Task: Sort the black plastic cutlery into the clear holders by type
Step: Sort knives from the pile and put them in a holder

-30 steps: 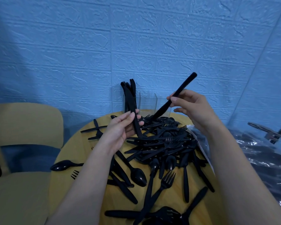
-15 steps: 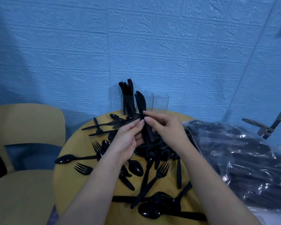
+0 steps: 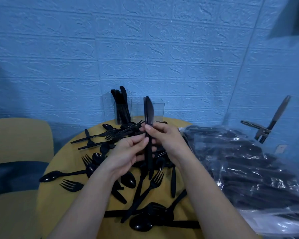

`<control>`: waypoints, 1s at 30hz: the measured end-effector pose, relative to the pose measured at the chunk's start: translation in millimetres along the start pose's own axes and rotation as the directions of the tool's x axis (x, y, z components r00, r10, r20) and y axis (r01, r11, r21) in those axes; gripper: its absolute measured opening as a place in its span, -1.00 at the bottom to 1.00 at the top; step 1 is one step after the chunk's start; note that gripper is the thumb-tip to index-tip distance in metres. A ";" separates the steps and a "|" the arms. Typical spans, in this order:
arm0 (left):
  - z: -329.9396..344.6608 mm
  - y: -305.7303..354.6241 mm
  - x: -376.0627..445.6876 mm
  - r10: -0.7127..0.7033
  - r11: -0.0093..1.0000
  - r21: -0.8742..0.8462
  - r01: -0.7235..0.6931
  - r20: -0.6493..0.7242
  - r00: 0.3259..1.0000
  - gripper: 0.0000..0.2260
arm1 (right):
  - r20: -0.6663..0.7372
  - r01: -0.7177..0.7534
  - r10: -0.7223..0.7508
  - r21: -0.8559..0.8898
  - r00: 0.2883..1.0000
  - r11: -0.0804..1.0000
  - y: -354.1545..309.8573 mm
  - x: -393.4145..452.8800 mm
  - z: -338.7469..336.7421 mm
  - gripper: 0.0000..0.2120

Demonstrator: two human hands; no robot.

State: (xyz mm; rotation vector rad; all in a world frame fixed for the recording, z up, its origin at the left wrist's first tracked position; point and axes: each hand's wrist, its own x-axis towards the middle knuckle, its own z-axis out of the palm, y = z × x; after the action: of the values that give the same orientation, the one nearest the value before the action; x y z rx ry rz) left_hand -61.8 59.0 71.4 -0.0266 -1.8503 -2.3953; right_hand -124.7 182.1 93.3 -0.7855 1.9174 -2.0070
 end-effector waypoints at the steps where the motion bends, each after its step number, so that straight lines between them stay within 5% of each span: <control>1: -0.5 1.2 0.3 0.006 0.999 0.053 -0.006 0.001 1.000 -0.79 | -0.002 -0.004 0.004 0.031 1.000 1.000 -1.1 0.3 -3.0 -0.89; 4: -16.5 0.1 6.3 0.147 0.874 0.478 -0.083 -0.099 0.984 -0.79 | -0.104 0.055 -0.045 0.098 0.994 0.994 -3.8 3.0 -12.4 -0.88; 7: -35.5 -3.2 15.4 0.164 0.424 0.906 0.001 -0.077 0.983 -0.68 | -0.224 0.101 -0.075 0.107 0.972 0.989 -2.2 4.9 -21.9 -0.86; 10: -36.7 -7.1 22.8 -0.107 0.073 0.997 0.037 -0.029 0.994 -0.49 | -0.256 0.090 -0.066 0.082 0.964 0.993 1.2 4.5 -25.5 -0.87; 16: -28.4 -5.9 31.9 -0.087 -0.140 0.990 -0.012 0.000 0.996 -0.64 | -0.289 0.061 -0.038 0.070 0.956 0.996 7.2 6.8 -28.0 -0.86; 22: -34.1 16.2 32.5 -0.017 0.022 0.996 0.084 -0.084 0.996 -0.78 | -0.326 0.033 0.002 0.101 0.945 0.994 12.1 8.4 -32.8 -0.88; 27: -57.4 28.8 26.3 -0.027 0.426 0.880 0.208 -0.217 0.976 -0.82 | -0.350 0.050 0.012 0.166 0.937 0.985 10.6 9.4 -38.9 -0.91; 30: -75.6 30.0 22.7 -0.041 0.527 0.813 0.247 -0.266 0.963 -0.83 | -0.345 0.048 0.012 0.164 0.939 0.985 12.2 9.7 -39.7 -0.91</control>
State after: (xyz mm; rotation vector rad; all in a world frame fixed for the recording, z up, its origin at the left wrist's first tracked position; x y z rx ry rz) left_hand -77.1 -23.3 83.0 0.4721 -2.7414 -1.2098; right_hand -156.3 209.1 83.9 -0.4299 1.8776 -2.4134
